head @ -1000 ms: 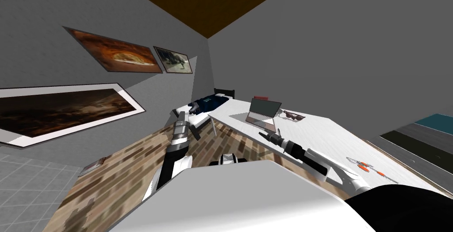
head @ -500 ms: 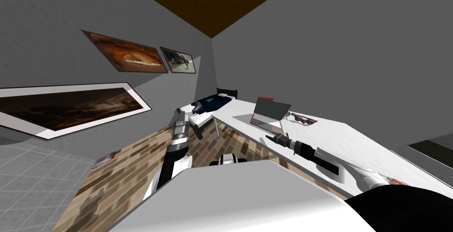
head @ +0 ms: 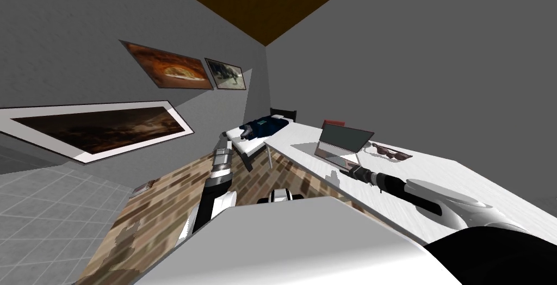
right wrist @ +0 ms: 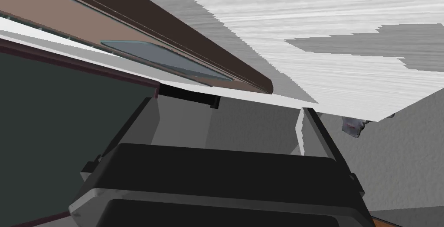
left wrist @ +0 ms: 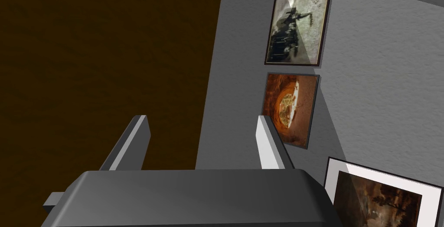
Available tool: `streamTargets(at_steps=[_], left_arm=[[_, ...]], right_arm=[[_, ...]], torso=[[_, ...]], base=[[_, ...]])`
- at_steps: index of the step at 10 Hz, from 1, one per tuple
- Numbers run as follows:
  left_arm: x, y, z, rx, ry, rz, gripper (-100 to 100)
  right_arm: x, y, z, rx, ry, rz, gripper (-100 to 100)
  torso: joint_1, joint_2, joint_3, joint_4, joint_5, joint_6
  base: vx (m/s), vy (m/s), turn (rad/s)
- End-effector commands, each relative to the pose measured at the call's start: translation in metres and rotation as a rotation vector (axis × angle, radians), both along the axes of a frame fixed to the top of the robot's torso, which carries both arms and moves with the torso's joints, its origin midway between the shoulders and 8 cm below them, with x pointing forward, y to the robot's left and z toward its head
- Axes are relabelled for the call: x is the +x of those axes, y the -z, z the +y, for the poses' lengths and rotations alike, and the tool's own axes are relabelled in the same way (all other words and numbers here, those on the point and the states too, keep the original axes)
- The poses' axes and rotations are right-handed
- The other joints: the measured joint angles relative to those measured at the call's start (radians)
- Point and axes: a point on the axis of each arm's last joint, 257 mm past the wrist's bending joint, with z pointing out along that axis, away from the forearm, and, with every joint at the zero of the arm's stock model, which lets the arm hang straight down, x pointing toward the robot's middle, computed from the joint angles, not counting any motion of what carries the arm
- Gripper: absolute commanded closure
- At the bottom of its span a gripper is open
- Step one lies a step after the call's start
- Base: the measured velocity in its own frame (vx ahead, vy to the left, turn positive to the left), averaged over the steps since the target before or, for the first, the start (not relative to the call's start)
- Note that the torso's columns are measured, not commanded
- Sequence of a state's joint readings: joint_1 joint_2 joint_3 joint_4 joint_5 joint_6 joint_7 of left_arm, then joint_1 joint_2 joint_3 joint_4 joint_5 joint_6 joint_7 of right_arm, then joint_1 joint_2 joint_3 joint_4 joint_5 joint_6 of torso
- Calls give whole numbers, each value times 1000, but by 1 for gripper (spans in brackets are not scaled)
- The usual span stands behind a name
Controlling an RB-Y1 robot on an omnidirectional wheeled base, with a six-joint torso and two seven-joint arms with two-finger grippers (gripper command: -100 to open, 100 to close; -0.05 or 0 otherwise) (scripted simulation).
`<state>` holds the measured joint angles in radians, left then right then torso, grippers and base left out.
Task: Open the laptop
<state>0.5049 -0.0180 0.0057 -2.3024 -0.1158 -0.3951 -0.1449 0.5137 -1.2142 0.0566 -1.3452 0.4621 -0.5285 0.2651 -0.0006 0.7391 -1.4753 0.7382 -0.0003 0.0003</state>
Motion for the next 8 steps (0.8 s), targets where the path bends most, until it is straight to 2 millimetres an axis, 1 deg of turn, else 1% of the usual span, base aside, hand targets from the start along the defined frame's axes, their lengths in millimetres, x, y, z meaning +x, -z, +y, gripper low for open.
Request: streamTargets(at_steps=[1, 2, 3, 4, 5, 6, 7, 8], left_arm=[[0, 0, 0, 0, 0, 0, 0], [0, 0, 0, 0, 0, 0, 0], [0, 0, 0, 0, 0, 0, 0], [0, 0, 0, 0, 0, 0, 0], [0, 0, 0, 0, 0, 0, 0], [0, 0, 0, 0, 0, 0, 0], [0, 0, 0, 0, 0, 0, 0], [0, 0, 0, 0, 0, 0, 0]], right_arm=[[-10, -2, -39, -108, 13, 45, -100], [-19, -6, -73, -196, 31, 81, -100], [-24, -12, -96, -266, 38, 106, -100], [-27, -15, -106, -285, 49, 114, -100], [-32, -23, -128, -354, 56, 138, -100], [-35, -26, -138, -370, 67, 145, -100], [-43, -38, -168, -450, 88, 174, -100], [-42, -40, -169, -454, 86, 174, -100]], torso=[[0, 0, 0, 0, 0, 0], [0, 0, 0, 0, 0, 0], [0, -1, -1, 0, 0, 0], [2, -3, -2, -1, 0, -1], [2, -1, -1, 0, 1, 0], [1, -1, -1, 0, 0, 0], [0, 0, 0, 0, 0, 0], [0, 0, 0, 0, 0, 0]], base=[[49, 40, 49], [58, 44, 84], [91, 66, 161], [66, 63, 74], [72, 65, 71], [60, 44, 57], [57, 43, 95], [47, 28, 51]])
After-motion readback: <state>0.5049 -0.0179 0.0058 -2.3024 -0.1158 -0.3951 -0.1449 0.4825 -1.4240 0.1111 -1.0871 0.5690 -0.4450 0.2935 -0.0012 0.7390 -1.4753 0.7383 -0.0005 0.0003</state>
